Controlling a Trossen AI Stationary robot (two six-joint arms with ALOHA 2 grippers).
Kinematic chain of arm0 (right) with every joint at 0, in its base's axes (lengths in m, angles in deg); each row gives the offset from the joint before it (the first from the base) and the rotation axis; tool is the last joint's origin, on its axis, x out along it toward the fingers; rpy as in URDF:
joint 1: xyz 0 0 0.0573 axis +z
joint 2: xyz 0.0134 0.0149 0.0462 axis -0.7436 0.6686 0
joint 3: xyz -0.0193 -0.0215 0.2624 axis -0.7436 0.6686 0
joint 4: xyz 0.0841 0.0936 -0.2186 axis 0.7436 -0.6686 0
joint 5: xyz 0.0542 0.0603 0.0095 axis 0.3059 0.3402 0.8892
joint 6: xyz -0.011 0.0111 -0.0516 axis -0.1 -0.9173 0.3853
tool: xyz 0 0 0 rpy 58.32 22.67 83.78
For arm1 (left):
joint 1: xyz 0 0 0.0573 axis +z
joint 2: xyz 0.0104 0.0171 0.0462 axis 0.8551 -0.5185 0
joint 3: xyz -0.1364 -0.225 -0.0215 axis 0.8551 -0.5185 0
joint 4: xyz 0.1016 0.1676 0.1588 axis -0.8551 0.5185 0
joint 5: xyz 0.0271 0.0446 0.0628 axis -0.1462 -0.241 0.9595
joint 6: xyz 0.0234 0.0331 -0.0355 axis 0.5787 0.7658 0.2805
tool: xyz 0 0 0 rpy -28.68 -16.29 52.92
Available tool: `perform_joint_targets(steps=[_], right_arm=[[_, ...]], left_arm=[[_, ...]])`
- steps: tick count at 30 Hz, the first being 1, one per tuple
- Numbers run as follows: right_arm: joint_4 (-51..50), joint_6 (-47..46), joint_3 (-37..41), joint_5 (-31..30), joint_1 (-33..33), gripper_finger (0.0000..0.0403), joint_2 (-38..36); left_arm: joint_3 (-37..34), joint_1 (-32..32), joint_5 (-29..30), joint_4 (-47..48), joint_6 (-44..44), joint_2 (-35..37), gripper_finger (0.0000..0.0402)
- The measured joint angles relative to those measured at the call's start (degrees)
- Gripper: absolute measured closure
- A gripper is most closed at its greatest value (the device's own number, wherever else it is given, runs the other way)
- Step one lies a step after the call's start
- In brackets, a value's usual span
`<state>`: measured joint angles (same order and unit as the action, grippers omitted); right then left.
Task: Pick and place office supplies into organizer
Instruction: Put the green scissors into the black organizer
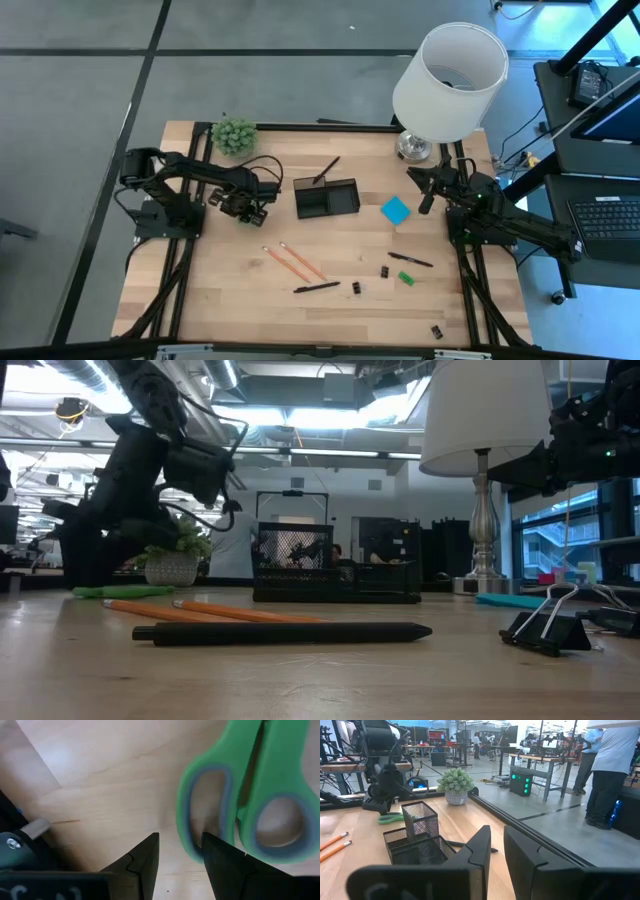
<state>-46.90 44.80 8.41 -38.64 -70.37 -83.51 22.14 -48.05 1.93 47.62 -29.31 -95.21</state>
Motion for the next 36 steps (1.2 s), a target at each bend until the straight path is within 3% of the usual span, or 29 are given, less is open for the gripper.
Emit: perform_joint_targets(steps=[8, 19, 23, 36], right_arm=[[-0.01, 0.02, -0.01, 0.0, 0.0, 0.0345, 0.0], [-0.02, 0.05, 0.0, 0.0, 0.02, 0.0345, 0.02], [-0.01, 0.07, 0.0, 0.0, 0.02, 0.0345, 0.02], [-0.02, 1.33, 0.0, 0.0, 0.01, 0.0345, 0.04]], left_arm=[[0.21, -0.5, -0.55, -1.4, 0.89, -2.59, 0.0267], [-0.05, -0.6, 0.3, -2.77, 3.18, -1.5, 0.0373], [0.44, -0.6, 0.87, -2.2, 7.34, -1.56, 0.0387], [16.64, -0.49, 18.24, 21.44, 13.9, 2.67, 0.0387]])
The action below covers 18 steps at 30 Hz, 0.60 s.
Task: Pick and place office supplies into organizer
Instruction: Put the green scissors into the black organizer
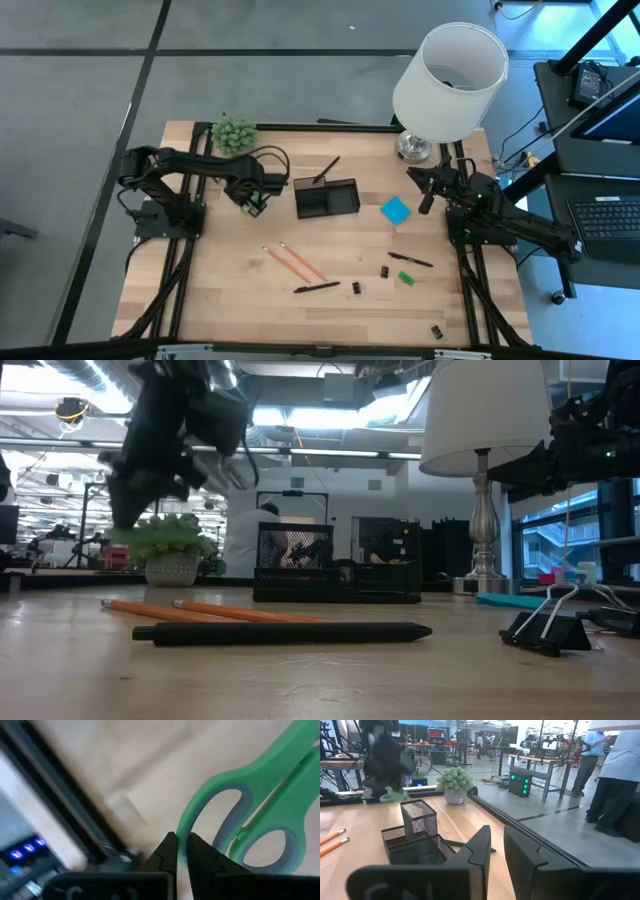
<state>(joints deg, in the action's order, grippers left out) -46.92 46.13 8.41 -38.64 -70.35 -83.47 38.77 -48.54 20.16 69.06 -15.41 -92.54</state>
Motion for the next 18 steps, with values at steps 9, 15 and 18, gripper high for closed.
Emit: perform_joint_targets(steps=[9, 15, 18], right_arm=[[0.0, 0.24, 0.0, 0.0, 0.01, 0.0345, 0.0], [0.01, 0.23, 0.0, -0.01, 0.0, 0.0345, 0.0], [0.02, 0.22, -0.02, -0.02, -0.01, 0.0345, 0.0]], left_arm=[[14.05, -0.55, 19.29, 7.71, 9.99, 4.11, 0.0387], [16.58, -2.35, 35.37, 1.02, 34.22, 4.15, 0.0387], [16.58, -3.36, 44.6, -3.85, 44.92, 3.32, 0.0387]])
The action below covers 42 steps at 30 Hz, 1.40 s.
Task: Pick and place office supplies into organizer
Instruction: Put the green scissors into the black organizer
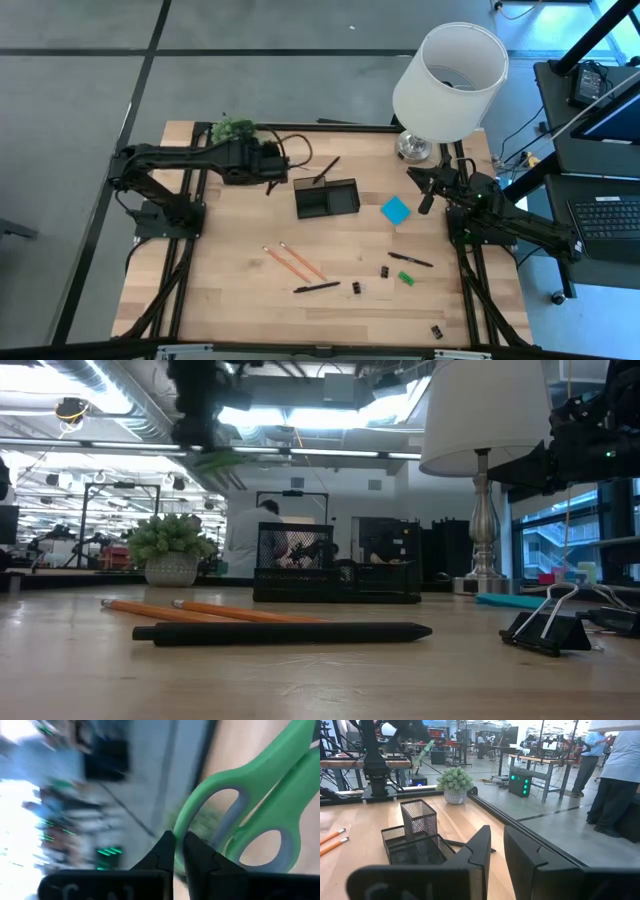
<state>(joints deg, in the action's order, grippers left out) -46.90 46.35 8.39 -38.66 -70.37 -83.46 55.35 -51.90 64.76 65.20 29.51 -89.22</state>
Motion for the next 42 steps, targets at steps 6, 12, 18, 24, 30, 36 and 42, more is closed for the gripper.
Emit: perform_joint_targets(steps=[6, 12, 18, 24, 30, 36, 42], right_arm=[[0.0, 0.0, 0.02, 0.02, 0.0, 0.0345, 0.0], [-0.02, 0.0, 0.02, 0.0, 0.02, 0.0345, 0.0], [0.0, -0.06, 0.02, 0.02, 0.0, 0.0345, 0.0], [-0.01, -0.24, 0.02, 0.01, 0.0, 0.0345, 0.0], [0.0, -0.18, 0.02, 0.02, 0.0, 0.0345, 0.0], [-0.02, -0.12, 0.02, 0.02, 0.0, 0.0345, 0.0], [-0.01, -0.05, 0.02, 0.02, 0.0, 0.0345, 0.0]], left_arm=[[0.02, -1.75, 11.14, -11.91, 18.69, -1.57, 0.0385], [0.04, -2.33, 12.65, -20.68, 33.73, -3.44, 0.0384], [0.08, -2.51, 15.57, -26.42, 43.73, -6.23, 0.0384], [0.09, -2.83, 17.55, -29.1, 47.1, -9.65, 0.0383], [0.09, -3.31, 18.01, -30.63, 47.1, -13.91, 0.0383], [0.07, -3.92, 17.89, -30.59, 47.36, -18.1, 0.0383], [0.09, -4.65, 18.15, -30.82, 47.88, -20.77, 0.0382]])
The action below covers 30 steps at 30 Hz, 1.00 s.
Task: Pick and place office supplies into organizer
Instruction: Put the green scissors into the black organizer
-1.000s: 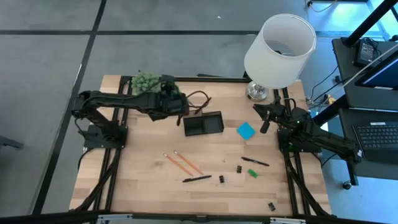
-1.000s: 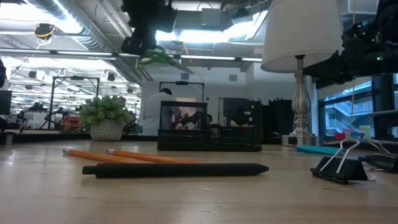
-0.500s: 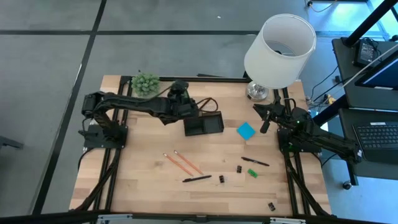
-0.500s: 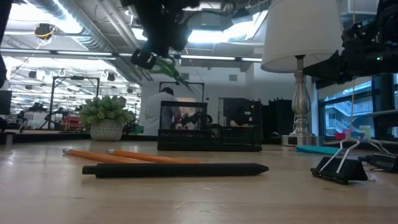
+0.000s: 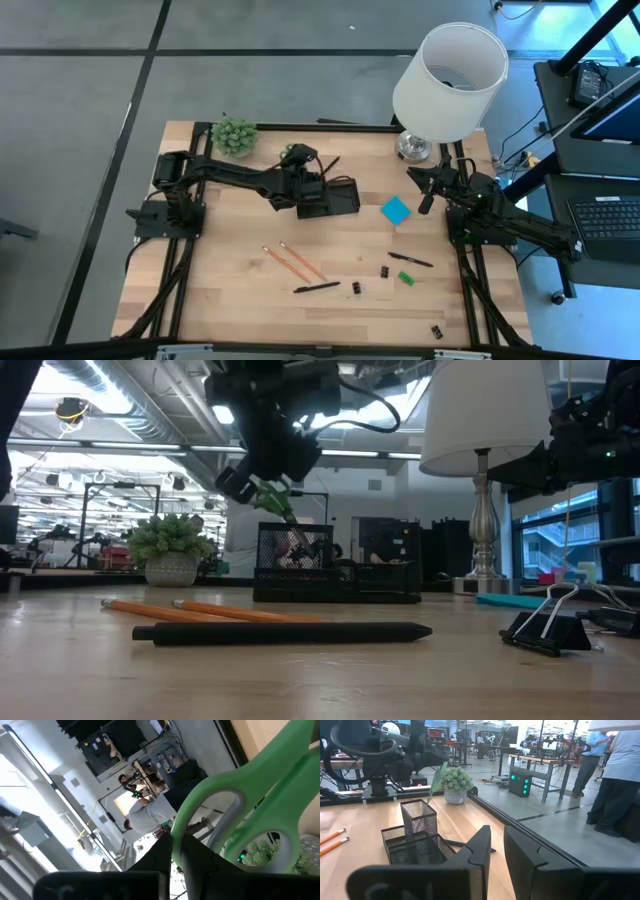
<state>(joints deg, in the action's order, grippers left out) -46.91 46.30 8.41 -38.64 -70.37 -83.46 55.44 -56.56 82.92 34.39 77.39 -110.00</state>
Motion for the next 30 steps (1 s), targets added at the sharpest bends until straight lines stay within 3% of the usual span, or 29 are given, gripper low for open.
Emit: perform_joint_targets(steps=[30], right_arm=[[-0.01, -0.41, 0.0, 0.02, 0.0, 0.0345, 0.0]], left_arm=[[-0.03, -3.22, -1.44, -1.67, 3.28, -0.7, 0.0353]])
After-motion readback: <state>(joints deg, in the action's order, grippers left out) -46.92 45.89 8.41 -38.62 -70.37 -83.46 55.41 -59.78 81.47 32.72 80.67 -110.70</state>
